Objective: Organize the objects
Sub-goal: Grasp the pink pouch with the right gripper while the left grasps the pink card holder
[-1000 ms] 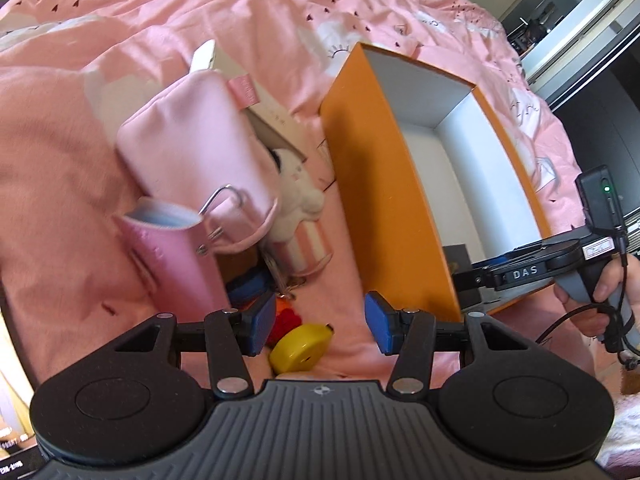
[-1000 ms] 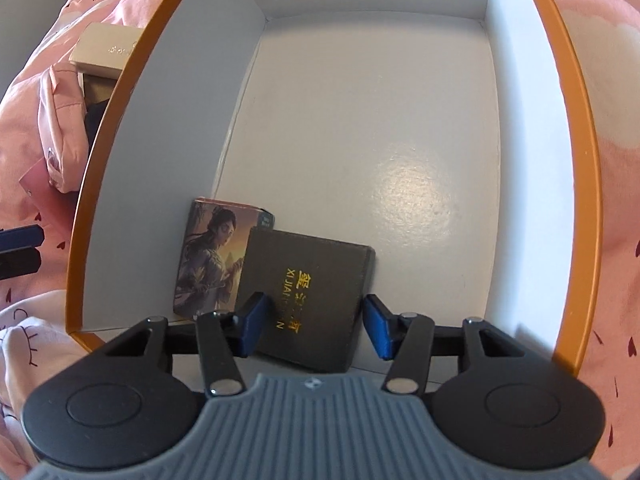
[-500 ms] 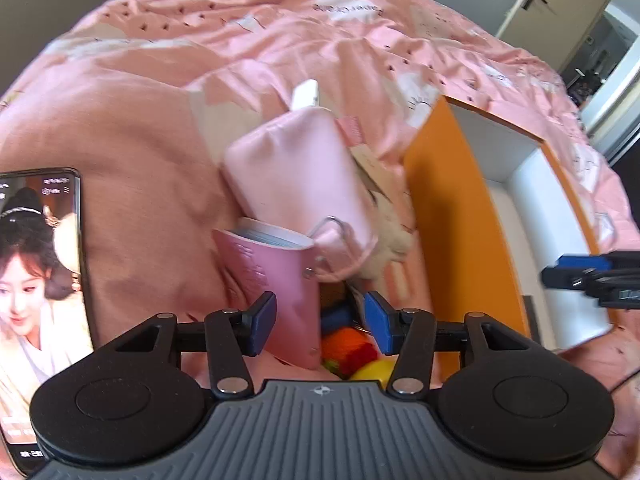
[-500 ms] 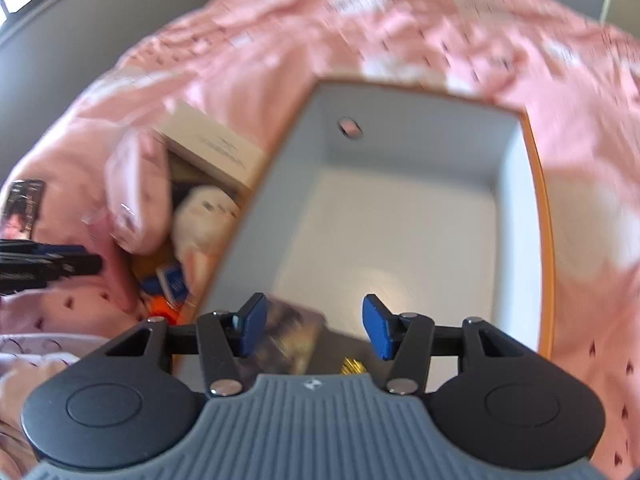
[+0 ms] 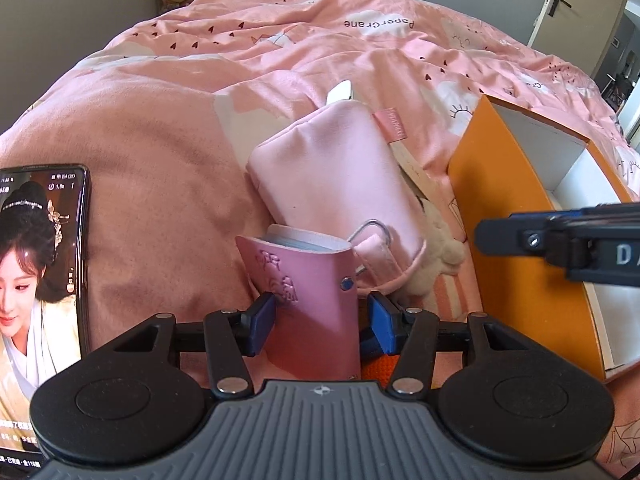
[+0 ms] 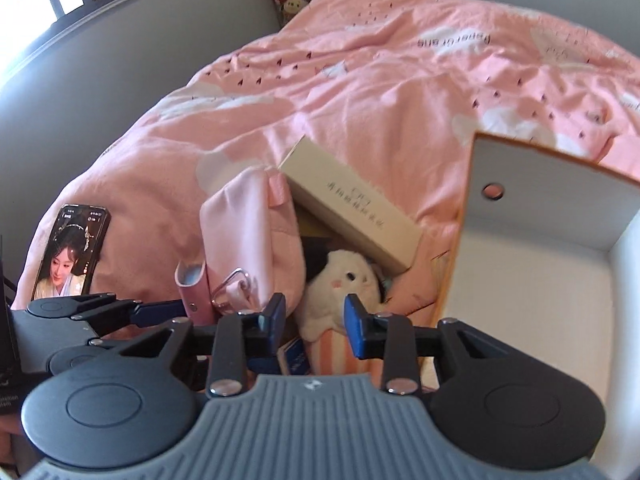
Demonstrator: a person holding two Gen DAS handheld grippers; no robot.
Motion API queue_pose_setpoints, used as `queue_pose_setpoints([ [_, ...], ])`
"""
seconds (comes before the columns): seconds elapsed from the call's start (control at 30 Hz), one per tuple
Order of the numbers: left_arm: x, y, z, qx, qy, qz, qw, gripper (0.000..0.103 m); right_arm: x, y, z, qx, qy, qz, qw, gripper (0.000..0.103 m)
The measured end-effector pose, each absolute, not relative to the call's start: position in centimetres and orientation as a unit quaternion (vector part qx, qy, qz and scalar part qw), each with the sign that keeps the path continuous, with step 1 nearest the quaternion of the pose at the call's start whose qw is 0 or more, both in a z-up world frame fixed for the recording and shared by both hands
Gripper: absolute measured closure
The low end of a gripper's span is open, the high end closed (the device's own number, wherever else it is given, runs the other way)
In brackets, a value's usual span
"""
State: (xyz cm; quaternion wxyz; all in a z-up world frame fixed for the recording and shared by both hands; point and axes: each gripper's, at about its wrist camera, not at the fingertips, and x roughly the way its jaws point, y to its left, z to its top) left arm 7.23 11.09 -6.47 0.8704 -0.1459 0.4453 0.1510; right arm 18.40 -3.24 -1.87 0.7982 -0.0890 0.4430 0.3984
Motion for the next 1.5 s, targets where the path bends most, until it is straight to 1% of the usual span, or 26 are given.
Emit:
queue_pose_setpoints([
  [0.13,7.1,11.2,-6.8,-0.143,0.443,0.150,0.872,0.041,18.9,-1.6,-2.9,-0.080,0.450,0.409,0.790,0.067],
  [0.23,7.1,11.3,-6.9,-0.141,0.441,0.152,0.873,0.041,19.7,-0.2,-3.2,-0.079,0.450,0.419,0.785,0.059],
  [0.3,6.9,11.8,-7.0,-0.151,0.443,0.154,0.870,0.041,20.1,0.7,-3.5,-0.085,0.450,0.428,0.779,0.059],
  [0.37,6.7,12.3,-6.8,-0.161,0.438,0.155,0.871,0.043,20.6,1.5,-3.7,-0.091,0.450,0.429,0.778,0.059],
  [0.43,6.4,12.5,-6.3,-0.159,0.430,0.158,0.874,0.051,21.1,2.1,-4.1,-0.092,0.453,0.430,0.775,0.058],
  [0.5,6.4,12.9,-5.9,-0.161,0.426,0.156,0.877,0.056,21.5,2.5,-4.5,-0.088,0.456,0.434,0.772,0.057],
  [0.57,6.4,13.4,-5.7,-0.169,0.425,0.152,0.876,0.057,21.8,2.7,-4.7,-0.080,0.459,0.440,0.768,0.056],
  [0.63,6.4,13.8,-5.7,-0.180,0.425,0.147,0.875,0.061,21.6,2.7,-4.7,-0.080,0.458,0.443,0.767,0.060],
  [0.67,6.4,14.0,-5.6,-0.181,0.425,0.146,0.875,0.062,21.5,2.7,-4.6,-0.082,0.456,0.444,0.767,0.063],
  [0.77,6.2,14.2,-5.2,-0.180,0.420,0.147,0.877,0.063,20.7,2.1,-3.7,-0.080,0.456,0.452,0.763,0.067],
  [0.9,6.1,14.7,-5.3,-0.182,0.427,0.156,0.872,0.066,19.4,1.1,-2.6,-0.070,0.459,0.480,0.745,0.067],
  [1.2,6.2,13.5,-6.8,-0.134,0.424,0.176,0.878,0.069,19.8,2.3,-3.9,-0.041,0.484,0.491,0.724,0.064],
  [1.37,5.7,13.3,-6.7,-0.132,0.413,0.172,0.885,0.070,19.5,1.9,-3.9,-0.040,0.480,0.480,0.733,0.070],
  [1.5,5.4,13.0,-6.0,-0.129,0.402,0.165,0.892,0.072,18.8,1.0,-3.2,-0.042,0.466,0.472,0.747,0.072],
])
